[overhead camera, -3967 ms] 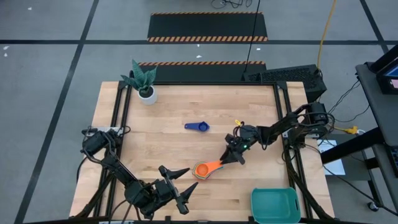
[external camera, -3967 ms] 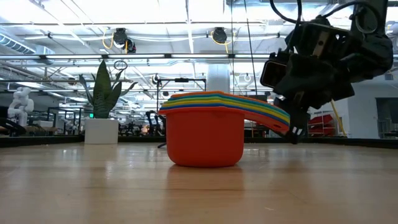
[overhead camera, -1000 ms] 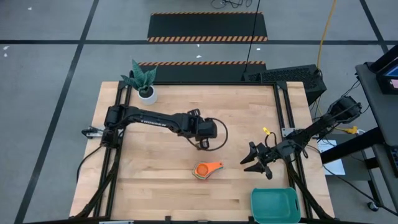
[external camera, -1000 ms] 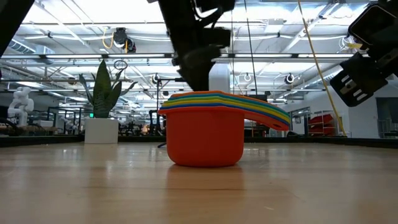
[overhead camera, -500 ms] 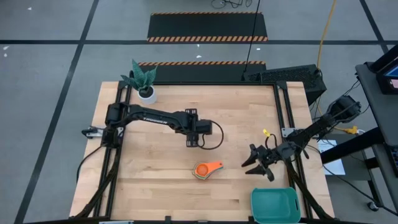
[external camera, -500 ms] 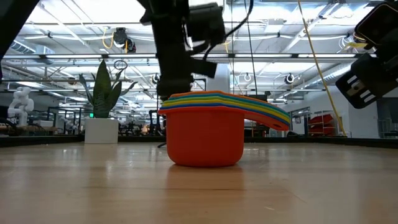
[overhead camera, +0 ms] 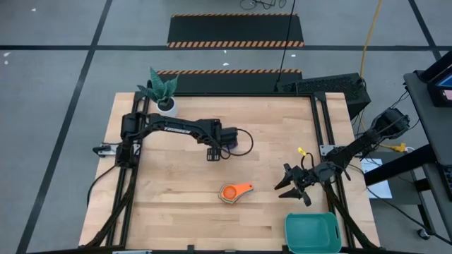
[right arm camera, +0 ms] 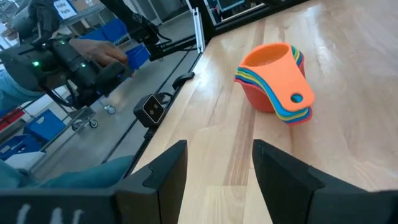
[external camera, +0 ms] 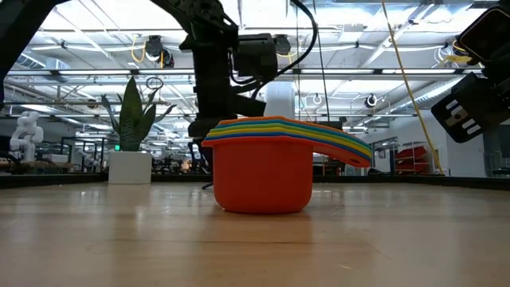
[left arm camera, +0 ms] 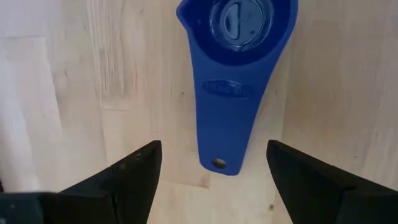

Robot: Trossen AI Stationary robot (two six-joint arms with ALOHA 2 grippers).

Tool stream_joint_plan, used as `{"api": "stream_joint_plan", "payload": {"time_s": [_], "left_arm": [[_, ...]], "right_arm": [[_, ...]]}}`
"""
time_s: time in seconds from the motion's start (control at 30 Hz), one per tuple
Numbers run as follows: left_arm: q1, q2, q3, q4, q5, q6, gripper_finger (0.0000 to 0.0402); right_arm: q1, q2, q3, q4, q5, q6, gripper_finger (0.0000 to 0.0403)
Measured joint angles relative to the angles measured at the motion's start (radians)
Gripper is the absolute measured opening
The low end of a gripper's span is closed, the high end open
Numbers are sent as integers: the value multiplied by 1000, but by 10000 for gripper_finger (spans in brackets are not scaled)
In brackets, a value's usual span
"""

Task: Nest measuring cups in basket
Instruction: Stack the dark blue measuring cup on top of the orange measuring cup

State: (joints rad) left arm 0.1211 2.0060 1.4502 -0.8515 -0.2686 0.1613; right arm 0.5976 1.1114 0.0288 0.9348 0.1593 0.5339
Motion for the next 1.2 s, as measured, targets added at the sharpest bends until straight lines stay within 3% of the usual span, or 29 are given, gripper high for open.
{"api": "stream_joint_plan", "payload": {"time_s": [0.2,0.57,0.7,0.93,1.07,1.2], "left_arm": [[27,38,0,42,87,4,294],[18,65,1,61,93,-16,290],[18,66,0,77,94,-44,255],[6,69,0,122,80,-203,155],[-10,70,0,120,77,-329,149],[-34,70,0,121,82,-423,116]], "right_arm": [[0,0,0,1,1,3,176],[0,0,0,-13,1,1,176],[0,0,0,-13,1,-1,176],[0,0,0,-13,2,-4,176],[0,0,0,-12,18,-4,176],[-3,0,11,-5,39,-12,176]]}}
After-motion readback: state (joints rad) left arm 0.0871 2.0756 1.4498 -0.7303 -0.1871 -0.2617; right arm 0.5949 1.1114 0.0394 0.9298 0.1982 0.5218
